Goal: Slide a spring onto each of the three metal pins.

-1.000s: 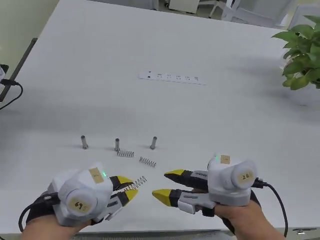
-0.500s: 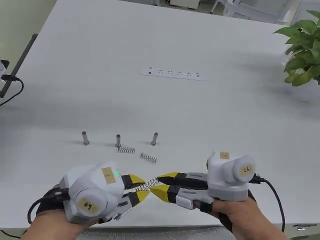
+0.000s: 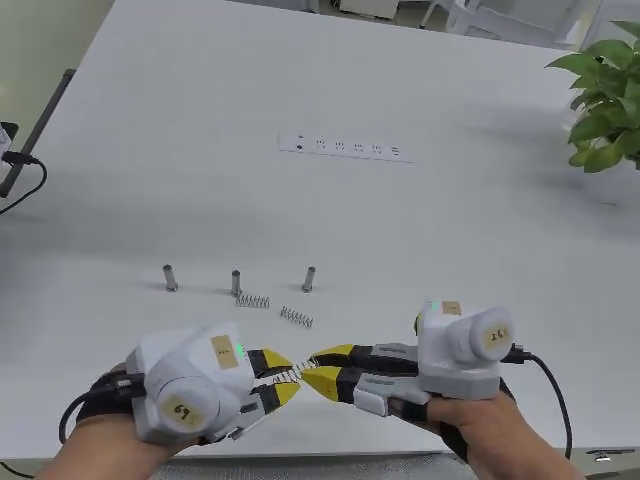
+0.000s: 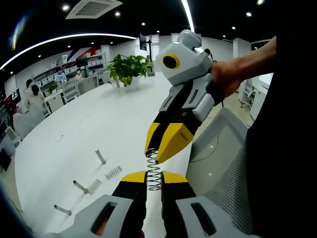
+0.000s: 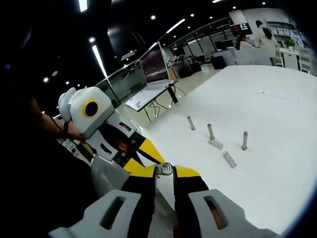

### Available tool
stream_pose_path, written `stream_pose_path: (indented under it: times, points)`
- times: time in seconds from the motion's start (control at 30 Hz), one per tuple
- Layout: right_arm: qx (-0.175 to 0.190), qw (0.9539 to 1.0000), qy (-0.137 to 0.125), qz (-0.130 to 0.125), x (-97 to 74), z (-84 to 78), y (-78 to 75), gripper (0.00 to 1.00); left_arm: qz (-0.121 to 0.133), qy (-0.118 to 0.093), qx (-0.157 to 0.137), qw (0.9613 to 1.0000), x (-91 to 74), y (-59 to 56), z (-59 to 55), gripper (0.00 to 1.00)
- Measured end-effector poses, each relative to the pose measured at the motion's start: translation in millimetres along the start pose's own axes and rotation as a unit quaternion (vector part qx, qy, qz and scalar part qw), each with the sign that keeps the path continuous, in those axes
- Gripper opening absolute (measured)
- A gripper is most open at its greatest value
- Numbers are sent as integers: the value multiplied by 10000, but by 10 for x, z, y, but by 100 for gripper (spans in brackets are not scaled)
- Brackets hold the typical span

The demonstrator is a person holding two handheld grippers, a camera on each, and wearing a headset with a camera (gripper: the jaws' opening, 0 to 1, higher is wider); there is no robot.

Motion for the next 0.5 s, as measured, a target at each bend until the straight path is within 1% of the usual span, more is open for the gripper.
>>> stream_pose_path:
  times: [0.3, 0.4, 0.5]
  points:
    - [-313, 9995, 80, -15, -39, 70, 53, 10, -42, -24, 50, 10000, 84, 23, 59, 2]
    - [-540, 9983, 200, -23, -36, 66, 66, 11, -54, -37, 73, 10000, 125, 26, 95, 2]
    - [-619, 9978, 245, -46, -41, 68, 49, 12, -74, -47, 85, 9999, 137, 26, 103, 2]
Point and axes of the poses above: the centre of the closed fingertips' face, and the gripper's own axes: x roughly forward along the fingers, y roughly to its left, z roughly out of its top, the point moved 3 cm from there along -x, roughly backward along the fingers, and after that the axes turned 10 degrees about -z, right-handed, at the moved point
